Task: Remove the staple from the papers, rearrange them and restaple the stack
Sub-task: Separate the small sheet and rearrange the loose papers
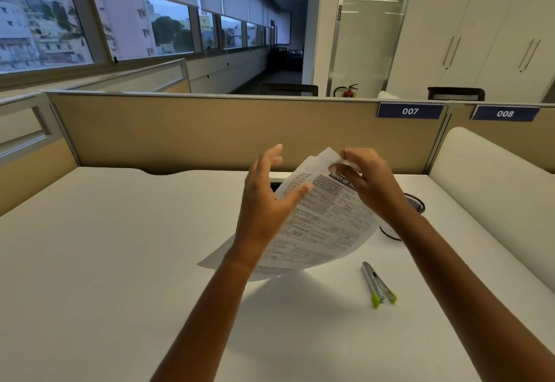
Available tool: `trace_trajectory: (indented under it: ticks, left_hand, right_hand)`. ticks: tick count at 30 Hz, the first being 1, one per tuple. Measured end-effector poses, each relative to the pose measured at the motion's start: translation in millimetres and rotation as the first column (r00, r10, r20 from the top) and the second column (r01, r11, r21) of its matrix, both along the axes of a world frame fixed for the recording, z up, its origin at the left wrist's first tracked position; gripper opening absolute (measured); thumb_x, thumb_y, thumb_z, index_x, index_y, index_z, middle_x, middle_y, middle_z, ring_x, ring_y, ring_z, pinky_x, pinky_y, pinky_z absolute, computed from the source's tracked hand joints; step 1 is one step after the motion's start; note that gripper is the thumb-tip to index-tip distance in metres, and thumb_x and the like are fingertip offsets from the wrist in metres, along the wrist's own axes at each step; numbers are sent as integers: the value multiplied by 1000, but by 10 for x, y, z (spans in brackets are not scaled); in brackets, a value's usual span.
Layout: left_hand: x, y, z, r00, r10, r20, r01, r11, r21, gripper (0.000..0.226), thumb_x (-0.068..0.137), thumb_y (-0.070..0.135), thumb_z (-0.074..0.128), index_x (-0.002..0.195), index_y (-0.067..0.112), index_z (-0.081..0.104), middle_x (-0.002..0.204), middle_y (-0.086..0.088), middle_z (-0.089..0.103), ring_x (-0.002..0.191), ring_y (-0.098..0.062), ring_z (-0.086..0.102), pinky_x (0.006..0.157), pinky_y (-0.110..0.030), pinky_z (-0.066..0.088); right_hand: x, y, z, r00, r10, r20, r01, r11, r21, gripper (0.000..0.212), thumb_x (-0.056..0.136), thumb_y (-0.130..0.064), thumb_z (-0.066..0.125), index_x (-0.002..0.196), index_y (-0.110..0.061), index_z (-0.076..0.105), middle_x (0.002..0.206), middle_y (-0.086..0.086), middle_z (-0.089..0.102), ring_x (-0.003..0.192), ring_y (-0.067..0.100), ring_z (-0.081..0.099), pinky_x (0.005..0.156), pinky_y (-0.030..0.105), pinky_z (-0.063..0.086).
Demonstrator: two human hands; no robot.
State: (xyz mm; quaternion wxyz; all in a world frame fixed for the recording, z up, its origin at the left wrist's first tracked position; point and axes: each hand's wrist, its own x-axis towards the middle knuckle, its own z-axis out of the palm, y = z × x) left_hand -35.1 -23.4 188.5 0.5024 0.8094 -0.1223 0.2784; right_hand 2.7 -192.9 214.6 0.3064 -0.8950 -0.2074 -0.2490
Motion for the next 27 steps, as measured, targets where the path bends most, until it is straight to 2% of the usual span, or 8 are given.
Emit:
trace_trajectory:
  ticks: [3, 6, 10, 15, 20, 22, 24, 27]
  left_hand:
    - [34, -10, 56, 981, -175, -84, 168, 982, -86, 10, 78, 31, 64, 87, 30, 59, 83, 12, 64, 77, -8, 63, 52, -4, 47]
    - [64, -57, 56, 990, -139, -31, 131, 973, -189, 21, 79, 29, 64, 60, 27, 56, 57, 9, 59, 48, -2, 54, 42, -10, 41]
    - [70, -82, 46, 987, -141, -82, 101, 924, -369, 16, 81, 24, 62, 68, 15, 59, 66, 2, 63, 60, -15, 61, 51, -18, 51]
    - [50, -46, -6, 965, -182, -188, 62, 857, -511, 14, 86, 27, 53, 82, 17, 62, 79, 1, 67, 64, -13, 66, 50, -16, 54]
    - [34, -19, -49, 930, -236, -282, 28, 810, -586, 22, 87, 29, 51, 93, 12, 63, 80, -1, 68, 64, -17, 65, 53, -20, 55]
    - [31, -14, -69, 912, -274, -305, 22, 775, -631, 25, 87, 29, 51, 99, 10, 63, 83, -3, 68, 65, -18, 66, 56, -25, 56]
    - [23, -6, -81, 894, -319, -316, 22, 734, -679, 24, 87, 29, 51, 99, 12, 63, 82, -3, 69, 57, -14, 67, 51, -23, 56]
    - [10, -9, -80, 868, -382, -318, 22, 669, -743, 26, 87, 29, 51, 105, 14, 63, 81, -1, 69, 51, -11, 67, 45, -20, 53]
  right_hand:
    - [-43, 29, 134, 999, 42, -34, -44, 998, -50, 15, 89, -15, 53, 90, -3, 62, 88, -3, 53, 91, 18, 42, 88, 46, 36]
    - [-84, 98, 219, 998, 49, -31, -51, 996, -69, 18, 88, -16, 54, 95, -2, 62, 96, 5, 60, 102, 27, 48, 95, 55, 35]
    - [-143, 212, 191, 994, -3, 108, 6, 1000, -29, 22, 86, -18, 58, 104, -7, 63, 114, 12, 61, 113, 27, 48, 103, 62, 31]
    - [-242, 328, 5, 958, -47, 284, 28, 997, 71, 33, 84, -15, 62, 115, -4, 58, 119, 22, 57, 113, 36, 50, 96, 54, 45]
    - [-278, 416, -161, 962, -16, 272, 4, 999, 46, 28, 84, -12, 61, 110, -3, 61, 110, 21, 62, 103, 35, 57, 89, 53, 51]
    - [-271, 437, -233, 957, -16, 289, 14, 1000, 9, 24, 82, -9, 62, 106, -3, 63, 105, 19, 65, 100, 33, 59, 97, 55, 44]
    - [-262, 453, -300, 952, -22, 304, 30, 999, -22, 21, 81, -8, 64, 102, -4, 65, 101, 18, 67, 98, 32, 62, 102, 51, 34]
    - [-265, 477, -343, 958, -30, 284, 44, 998, -44, 18, 81, -8, 64, 99, -5, 67, 101, 16, 67, 97, 31, 62, 103, 52, 34]
